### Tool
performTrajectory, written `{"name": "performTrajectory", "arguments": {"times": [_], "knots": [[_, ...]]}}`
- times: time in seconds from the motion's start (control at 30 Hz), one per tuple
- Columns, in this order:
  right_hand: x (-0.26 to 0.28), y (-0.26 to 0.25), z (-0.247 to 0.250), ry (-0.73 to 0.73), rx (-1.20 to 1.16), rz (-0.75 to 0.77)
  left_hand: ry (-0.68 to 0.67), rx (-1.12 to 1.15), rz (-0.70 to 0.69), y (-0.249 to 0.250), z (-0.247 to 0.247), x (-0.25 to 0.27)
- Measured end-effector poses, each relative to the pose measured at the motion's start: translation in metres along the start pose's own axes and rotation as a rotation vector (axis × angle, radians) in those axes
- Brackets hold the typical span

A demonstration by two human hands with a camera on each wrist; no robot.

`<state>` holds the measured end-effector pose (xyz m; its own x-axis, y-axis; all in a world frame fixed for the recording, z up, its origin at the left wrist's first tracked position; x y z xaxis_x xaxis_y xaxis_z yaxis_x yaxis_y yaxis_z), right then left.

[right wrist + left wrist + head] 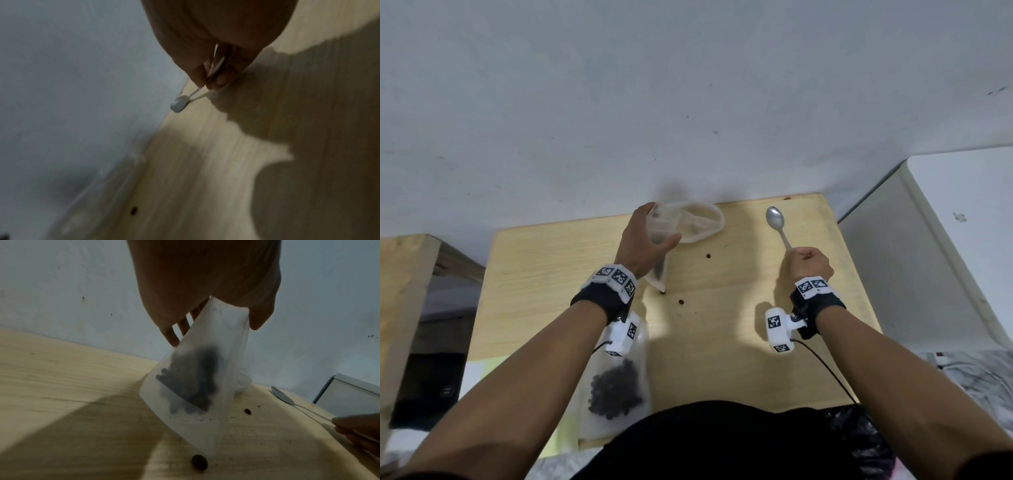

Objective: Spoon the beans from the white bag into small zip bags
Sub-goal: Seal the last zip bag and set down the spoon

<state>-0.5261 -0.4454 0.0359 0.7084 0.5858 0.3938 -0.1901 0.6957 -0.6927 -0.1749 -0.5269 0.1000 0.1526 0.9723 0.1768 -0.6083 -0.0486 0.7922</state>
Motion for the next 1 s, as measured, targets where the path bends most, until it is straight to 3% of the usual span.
{"name": "performTrajectory", "arguments": {"times": [0.3,0.57,0.7,0.83,1.0], "knots": [[-0.002,-0.006,-0.009,-0.017,0.276,0.147,0.026,0.01,0.004,-0.001,0.004,-0.001],[0.002,-0.006,-0.003,-0.026,0.286,0.177,0.056,0.029,-0.028,0.003,0.014,0.01],[0.019,-0.024,-0.003,-0.011,0.195,0.281,0.075,0.052,-0.068,0.006,0.018,0.019],[0.055,-0.065,-0.022,-0.177,0.029,0.46,0.061,0.075,-0.099,0.009,0.011,0.033],[0.108,-0.105,-0.071,-0.622,-0.012,0.542,-0.009,-0.008,-0.141,0.011,-0.01,0.053]]}}
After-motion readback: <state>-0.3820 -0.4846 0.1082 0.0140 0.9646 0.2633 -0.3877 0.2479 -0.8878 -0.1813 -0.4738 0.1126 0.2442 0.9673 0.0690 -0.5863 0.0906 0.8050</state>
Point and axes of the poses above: each hand's wrist, its own x-axis away from the middle knuckle, its own z-axis out of the back of the hand, y = z × x, the point moved 7 cm from there along -x, towards the middle knuckle, and after that the axes turned 6 degrees about -y, right-handed, at the moved point
